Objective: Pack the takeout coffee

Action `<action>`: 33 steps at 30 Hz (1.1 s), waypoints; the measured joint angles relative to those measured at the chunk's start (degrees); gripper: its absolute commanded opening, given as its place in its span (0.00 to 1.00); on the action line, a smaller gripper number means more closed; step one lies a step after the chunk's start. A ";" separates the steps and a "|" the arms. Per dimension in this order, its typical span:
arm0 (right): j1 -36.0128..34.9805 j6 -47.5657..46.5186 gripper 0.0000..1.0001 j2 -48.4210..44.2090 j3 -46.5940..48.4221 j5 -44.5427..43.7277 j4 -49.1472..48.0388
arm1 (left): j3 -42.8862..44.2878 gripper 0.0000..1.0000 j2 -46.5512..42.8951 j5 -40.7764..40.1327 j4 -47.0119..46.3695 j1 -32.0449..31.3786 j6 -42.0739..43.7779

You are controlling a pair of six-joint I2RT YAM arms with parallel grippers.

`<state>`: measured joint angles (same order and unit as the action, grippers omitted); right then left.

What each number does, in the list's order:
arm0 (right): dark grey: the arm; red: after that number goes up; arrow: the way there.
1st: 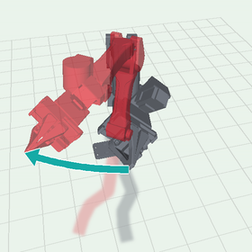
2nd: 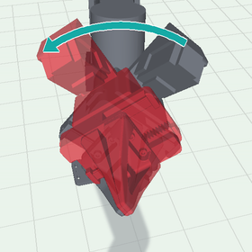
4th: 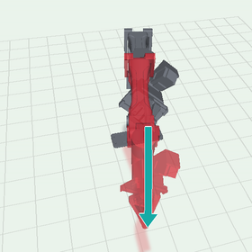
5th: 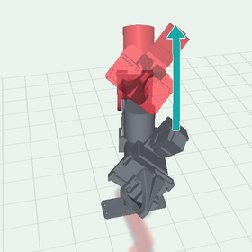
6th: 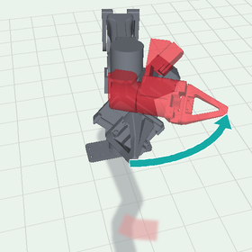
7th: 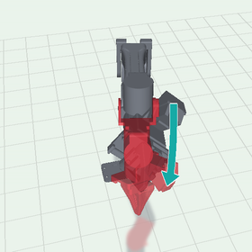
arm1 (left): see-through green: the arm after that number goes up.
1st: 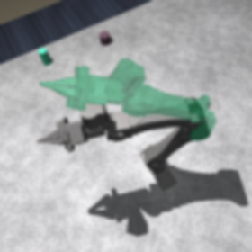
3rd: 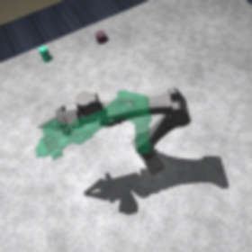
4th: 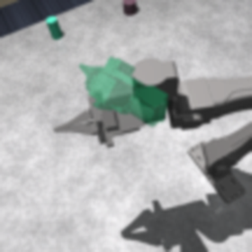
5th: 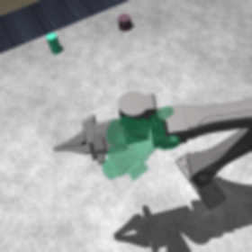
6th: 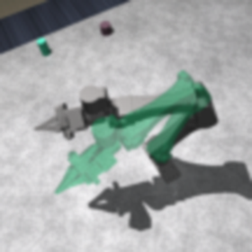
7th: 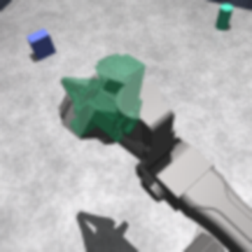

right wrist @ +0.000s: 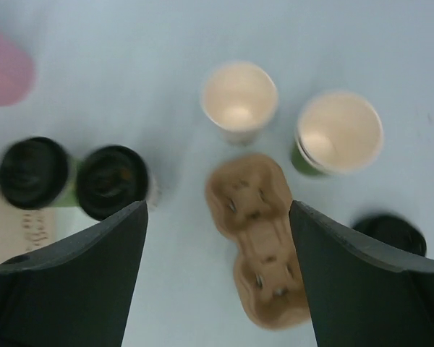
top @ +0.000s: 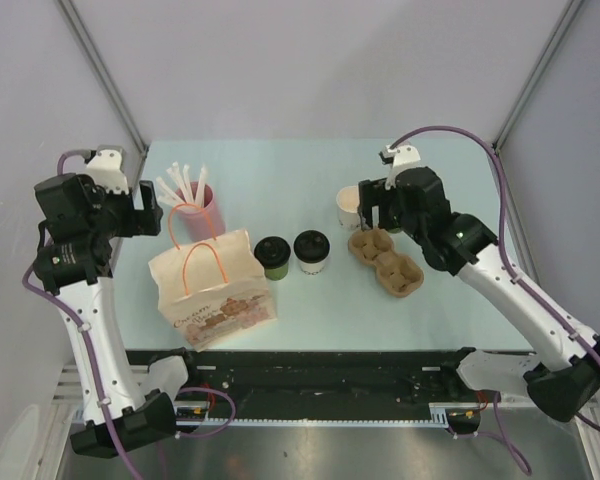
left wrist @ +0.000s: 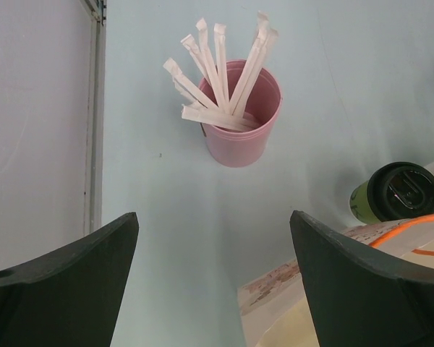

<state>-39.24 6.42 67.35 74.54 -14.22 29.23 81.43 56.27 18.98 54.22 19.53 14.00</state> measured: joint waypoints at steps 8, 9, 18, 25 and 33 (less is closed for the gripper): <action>13.44 14.80 0.77 8.02 -8.41 -3.72 12.46 | 0.00 0.91 1.27 1.22 -0.02 0.02 0.02; 12.96 16.48 0.78 8.33 -10.01 -4.22 12.55 | 0.00 0.91 1.29 1.29 -0.02 0.02 0.02; 6.34 17.25 0.46 8.33 -15.54 -6.78 7.82 | 0.00 0.91 1.46 2.43 -0.02 0.04 0.72; -0.50 -3.87 0.48 10.12 -15.52 3.41 3.76 | 0.00 0.90 1.86 2.69 -0.02 0.04 1.60; 8.66 -7.32 0.49 14.03 -15.52 12.92 7.04 | 0.00 0.90 1.92 2.89 -0.02 0.04 2.14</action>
<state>-30.59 -0.91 81.38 59.02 -1.30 36.27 81.43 58.19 21.87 54.19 19.57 16.14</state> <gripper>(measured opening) 0.497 0.901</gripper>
